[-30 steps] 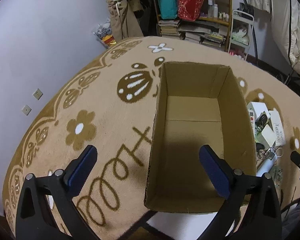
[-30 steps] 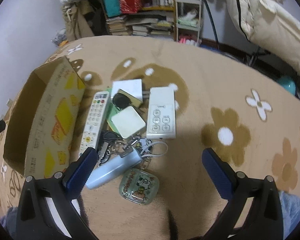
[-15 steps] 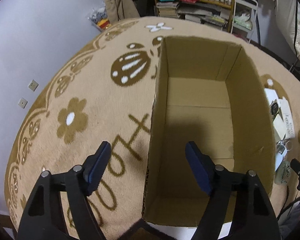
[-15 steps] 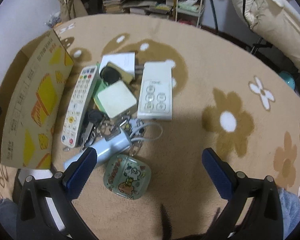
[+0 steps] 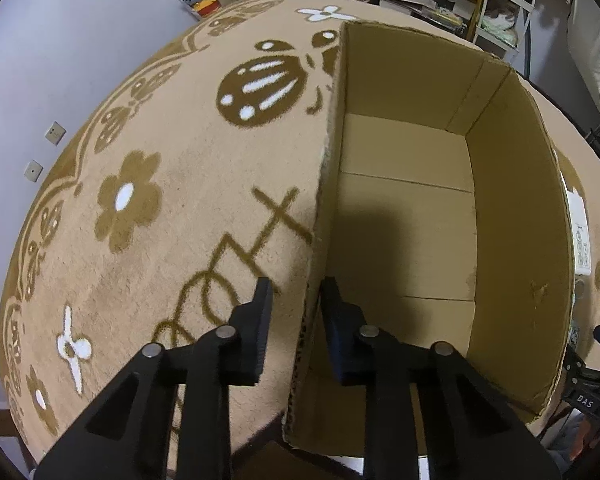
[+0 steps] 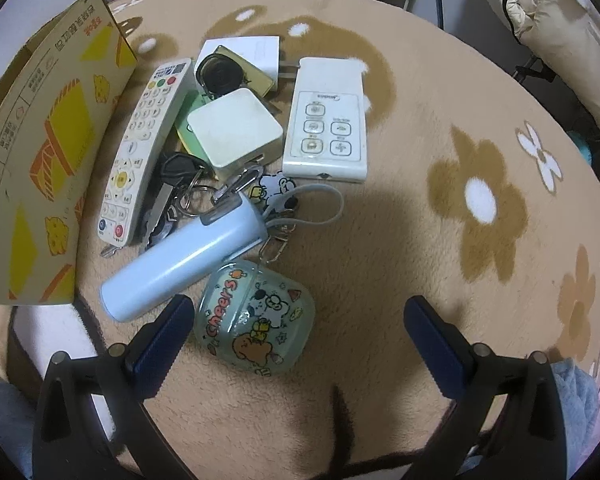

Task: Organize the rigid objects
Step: 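Grip the box wall with the left tool while the right tool approaches the cartoon earbud case, then close the right gripper on the cartoon earbud case and lift it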

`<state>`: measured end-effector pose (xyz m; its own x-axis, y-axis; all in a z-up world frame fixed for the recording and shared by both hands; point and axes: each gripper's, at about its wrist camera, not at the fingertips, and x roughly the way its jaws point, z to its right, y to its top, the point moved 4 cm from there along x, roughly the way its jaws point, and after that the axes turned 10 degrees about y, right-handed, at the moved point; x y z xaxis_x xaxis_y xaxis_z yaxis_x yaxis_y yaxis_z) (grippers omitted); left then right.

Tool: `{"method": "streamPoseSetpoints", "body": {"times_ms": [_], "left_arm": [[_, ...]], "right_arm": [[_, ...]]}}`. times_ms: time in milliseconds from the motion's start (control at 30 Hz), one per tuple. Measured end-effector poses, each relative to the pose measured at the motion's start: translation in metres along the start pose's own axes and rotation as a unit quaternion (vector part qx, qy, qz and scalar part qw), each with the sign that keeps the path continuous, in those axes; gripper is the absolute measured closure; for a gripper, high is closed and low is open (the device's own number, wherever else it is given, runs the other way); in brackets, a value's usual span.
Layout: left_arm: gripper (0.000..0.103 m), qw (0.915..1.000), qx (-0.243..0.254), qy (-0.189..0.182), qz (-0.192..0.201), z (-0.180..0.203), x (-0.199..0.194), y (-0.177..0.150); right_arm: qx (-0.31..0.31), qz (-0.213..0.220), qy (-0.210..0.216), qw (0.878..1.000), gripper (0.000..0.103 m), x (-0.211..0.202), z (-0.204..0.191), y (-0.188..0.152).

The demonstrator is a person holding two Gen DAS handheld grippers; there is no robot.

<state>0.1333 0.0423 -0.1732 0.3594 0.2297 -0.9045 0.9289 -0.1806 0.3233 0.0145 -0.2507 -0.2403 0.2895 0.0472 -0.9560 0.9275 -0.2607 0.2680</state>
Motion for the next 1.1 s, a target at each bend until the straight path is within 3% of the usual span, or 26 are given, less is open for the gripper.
{"method": "streamPoseSetpoints", "body": {"times_ms": [33, 300, 600, 1100], "left_arm": [[0.083, 1.0000, 0.005, 0.002, 0.000, 0.001, 0.000, -0.001], [0.089, 0.9999, 0.013, 0.006, 0.007, 0.004, -0.005, -0.002], [0.090, 0.9998, 0.018, 0.010, 0.006, 0.006, -0.003, -0.003], [0.092, 0.9997, 0.021, -0.003, 0.007, 0.004, -0.006, -0.006]], "right_arm": [[-0.004, 0.001, 0.001, 1.000, 0.000, 0.000, -0.002, 0.000], [-0.014, -0.027, 0.042, 0.999, 0.036, 0.016, -0.024, -0.007], [-0.027, 0.011, 0.023, 0.999, 0.037, -0.004, -0.025, -0.005], [-0.042, 0.088, 0.039, 0.994, 0.040, -0.063, -0.033, 0.023]]}}
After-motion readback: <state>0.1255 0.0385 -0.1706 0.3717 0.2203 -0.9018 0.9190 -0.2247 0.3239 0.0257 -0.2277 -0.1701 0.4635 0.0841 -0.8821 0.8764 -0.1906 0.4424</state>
